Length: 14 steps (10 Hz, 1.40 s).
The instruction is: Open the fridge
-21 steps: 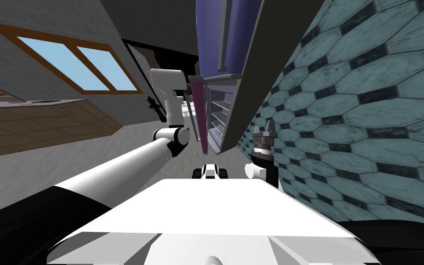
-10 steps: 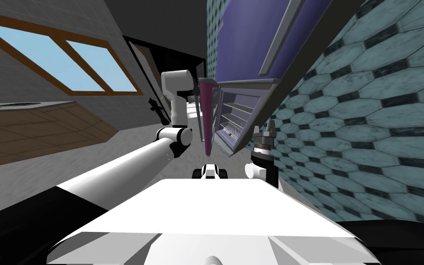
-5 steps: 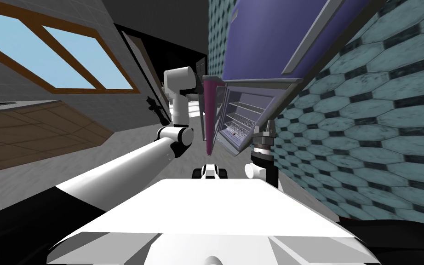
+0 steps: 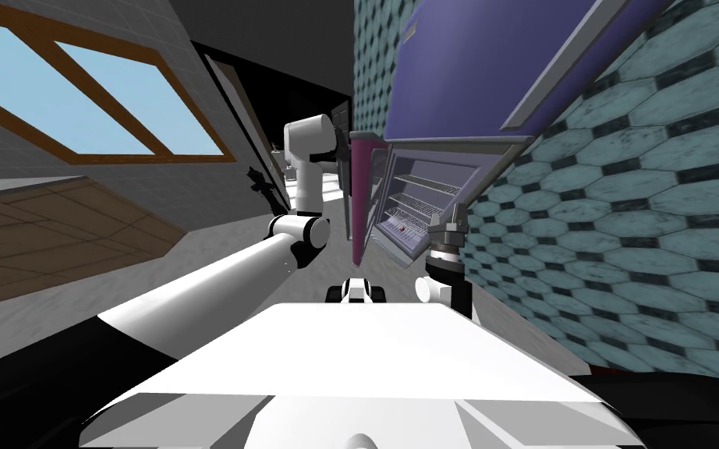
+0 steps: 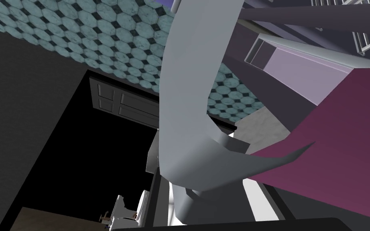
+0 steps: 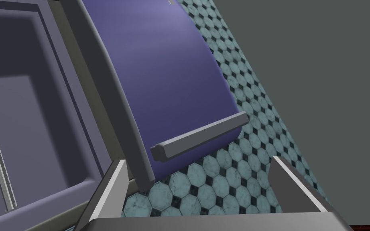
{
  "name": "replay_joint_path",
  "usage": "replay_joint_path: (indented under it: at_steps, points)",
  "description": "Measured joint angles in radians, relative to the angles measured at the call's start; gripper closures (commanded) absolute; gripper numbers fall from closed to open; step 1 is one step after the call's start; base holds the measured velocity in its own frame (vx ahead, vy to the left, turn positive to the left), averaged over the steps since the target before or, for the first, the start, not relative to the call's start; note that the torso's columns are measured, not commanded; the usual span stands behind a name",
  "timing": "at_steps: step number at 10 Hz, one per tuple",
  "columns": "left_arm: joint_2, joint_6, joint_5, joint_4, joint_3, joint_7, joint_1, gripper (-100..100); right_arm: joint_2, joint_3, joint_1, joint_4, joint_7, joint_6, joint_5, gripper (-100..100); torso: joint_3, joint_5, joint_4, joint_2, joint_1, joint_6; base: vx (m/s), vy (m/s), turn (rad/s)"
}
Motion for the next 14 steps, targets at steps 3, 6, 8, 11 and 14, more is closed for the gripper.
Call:
replay_joint_path:
  at_steps: [3, 6, 8, 11, 14]
  points:
    - [-0.008, 0.004, 0.035, -0.003, -0.005, -0.015, 0.001, 100, 0.000, 0.000, 0.000, 0.000, 0.000, 0.000, 0.000, 0, 0.000, 0.000, 0.000, 0.000, 0.002, 0.001, 0.089, 0.233, -0.071]
    - [-0.015, 0.004, 0.063, 0.007, -0.011, -0.027, -0.008, 100, 0.000, 0.000, 0.000, 0.000, 0.000, 0.000, 0.000, 0, 0.001, 0.001, 0.000, 0.001, 0.002, 0.000, 0.102, 0.244, -0.073]
    - [-0.021, 0.006, 0.094, 0.007, -0.015, -0.040, -0.008, -100, 0.000, 0.000, 0.000, 0.000, 0.000, 0.000, 0.000, 0, 0.001, 0.002, 0.000, 0.001, 0.008, 0.002, 0.074, 0.265, -0.075]
    - [-0.005, 0.060, 0.092, -0.015, -0.001, -0.033, -0.040, -100, 0.001, 0.001, 0.000, 0.000, 0.000, 0.000, 0.000, 0, 0.012, -0.003, 0.003, 0.015, -0.007, 0.005, 0.026, -0.055, 0.062]
    - [-0.003, 0.131, 0.083, -0.039, 0.007, -0.016, -0.079, -100, 0.000, 0.000, 0.000, 0.000, 0.000, 0.000, 0.000, 0, 0.007, 0.001, 0.003, 0.009, 0.005, 0.003, 0.027, -0.021, 0.011]
